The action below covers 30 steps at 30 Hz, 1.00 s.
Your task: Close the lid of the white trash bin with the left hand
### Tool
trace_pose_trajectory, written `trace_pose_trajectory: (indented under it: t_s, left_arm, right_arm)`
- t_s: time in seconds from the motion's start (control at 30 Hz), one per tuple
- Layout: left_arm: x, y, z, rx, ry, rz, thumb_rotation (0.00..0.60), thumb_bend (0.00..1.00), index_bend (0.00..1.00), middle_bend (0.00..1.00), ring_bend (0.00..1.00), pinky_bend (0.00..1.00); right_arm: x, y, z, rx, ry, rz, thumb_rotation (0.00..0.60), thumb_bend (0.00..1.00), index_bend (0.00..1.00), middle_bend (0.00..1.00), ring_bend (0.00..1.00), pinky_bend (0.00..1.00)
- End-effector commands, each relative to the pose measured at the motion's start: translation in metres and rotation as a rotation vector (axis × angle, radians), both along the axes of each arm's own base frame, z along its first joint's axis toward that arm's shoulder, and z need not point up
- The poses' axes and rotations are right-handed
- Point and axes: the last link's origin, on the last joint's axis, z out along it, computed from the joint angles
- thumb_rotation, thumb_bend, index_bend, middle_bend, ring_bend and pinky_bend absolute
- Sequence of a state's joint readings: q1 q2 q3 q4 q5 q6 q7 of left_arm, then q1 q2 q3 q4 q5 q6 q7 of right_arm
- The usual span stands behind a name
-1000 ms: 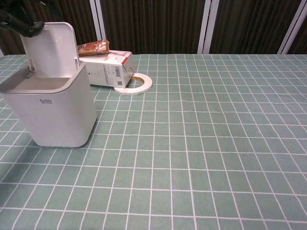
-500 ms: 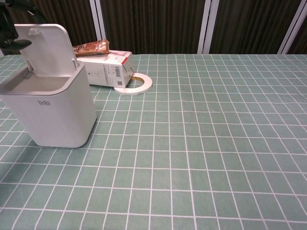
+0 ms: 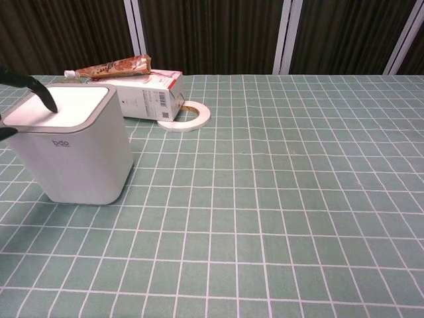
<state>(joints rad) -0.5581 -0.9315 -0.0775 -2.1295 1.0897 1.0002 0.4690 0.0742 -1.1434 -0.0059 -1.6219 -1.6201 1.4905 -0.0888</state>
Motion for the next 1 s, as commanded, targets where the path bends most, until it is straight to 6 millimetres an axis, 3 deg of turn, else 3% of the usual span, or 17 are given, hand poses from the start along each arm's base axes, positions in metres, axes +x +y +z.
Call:
trace_pose_trajectory:
  t_s: [0.03, 0.23, 0.43, 0.57, 0.63, 0.67, 0.73, 0.77, 0.8, 0.83, 0.9, 1.0]
  left_arm:
    - [-0.004, -0.001, -0.012, -0.043, 0.025, 0.000, 0.600, 0.48, 0.24, 1.00, 1.00, 1.00]
    - [-0.001, 0.001, -0.014, -0.024, -0.001, -0.018, 0.600, 0.48, 0.23, 1.00, 1.00, 1.00]
    - [0.011, -0.012, 0.015, 0.139, -0.134, -0.146, 0.600, 0.48, 0.06, 1.00, 1.00, 1.00]
    - [-0.003, -0.034, 0.036, 0.241, -0.169, -0.209, 0.600, 0.48, 0.02, 0.97, 0.97, 1.00]
    - [-0.019, -0.048, 0.040, 0.264, -0.155, -0.213, 0.600, 0.48, 0.02, 0.87, 0.87, 0.99]
    - [-0.030, -0.057, 0.040, 0.270, -0.146, -0.218, 0.600, 0.48, 0.01, 0.78, 0.75, 0.93]
    - [-0.053, -0.073, 0.037, 0.282, -0.140, -0.211, 0.600, 0.48, 0.01, 0.48, 0.41, 0.59]
    - [-0.069, -0.081, 0.034, 0.315, -0.154, -0.199, 0.600, 0.48, 0.01, 0.28, 0.20, 0.32]
    - [-0.081, -0.088, 0.030, 0.344, -0.165, -0.183, 0.600, 0.47, 0.00, 0.15, 0.08, 0.14]
    - [-0.093, -0.094, 0.026, 0.368, -0.179, -0.164, 0.600, 0.47, 0.00, 0.05, 0.01, 0.04]
    - [-0.118, -0.106, 0.017, 0.412, -0.216, -0.098, 0.600, 0.45, 0.02, 0.00, 0.00, 0.00]
    - [-0.122, -0.105, 0.018, 0.412, -0.180, -0.148, 0.600, 0.44, 0.03, 0.00, 0.00, 0.00]
  right_arm:
    - [0.000, 0.000, 0.001, -0.004, -0.003, -0.001, 0.600, 0.30, 0.00, 0.00, 0.00, 0.00]
    - [-0.001, -0.001, 0.001, -0.011, -0.002, -0.006, 0.600, 0.30, 0.00, 0.00, 0.00, 0.00]
    - [-0.001, -0.001, -0.001, -0.001, 0.003, -0.010, 0.600, 0.30, 0.00, 0.00, 0.00, 0.00]
    - [-0.001, 0.000, -0.004, 0.011, 0.011, -0.009, 0.600, 0.30, 0.00, 0.00, 0.00, 0.00]
    - [-0.001, 0.000, -0.005, 0.016, 0.012, -0.008, 0.600, 0.30, 0.00, 0.00, 0.00, 0.00]
    - [-0.001, 0.001, -0.005, 0.018, 0.014, -0.008, 0.600, 0.30, 0.00, 0.00, 0.00, 0.00]
    - [-0.001, 0.001, -0.006, 0.021, 0.018, -0.006, 0.600, 0.30, 0.00, 0.00, 0.00, 0.00]
    - [-0.001, 0.001, -0.007, 0.024, 0.022, -0.006, 0.600, 0.30, 0.00, 0.00, 0.00, 0.00]
    - [-0.001, 0.001, -0.008, 0.026, 0.024, -0.007, 0.600, 0.30, 0.00, 0.00, 0.00, 0.00]
    - [-0.001, 0.001, -0.009, 0.028, 0.027, -0.007, 0.600, 0.30, 0.00, 0.00, 0.00, 0.00]
    - [-0.002, 0.000, -0.012, 0.032, 0.038, -0.009, 0.600, 0.30, 0.00, 0.00, 0.00, 0.00]
    - [-0.002, -0.001, -0.017, 0.044, 0.049, -0.012, 0.600, 0.30, 0.00, 0.00, 0.00, 0.00]
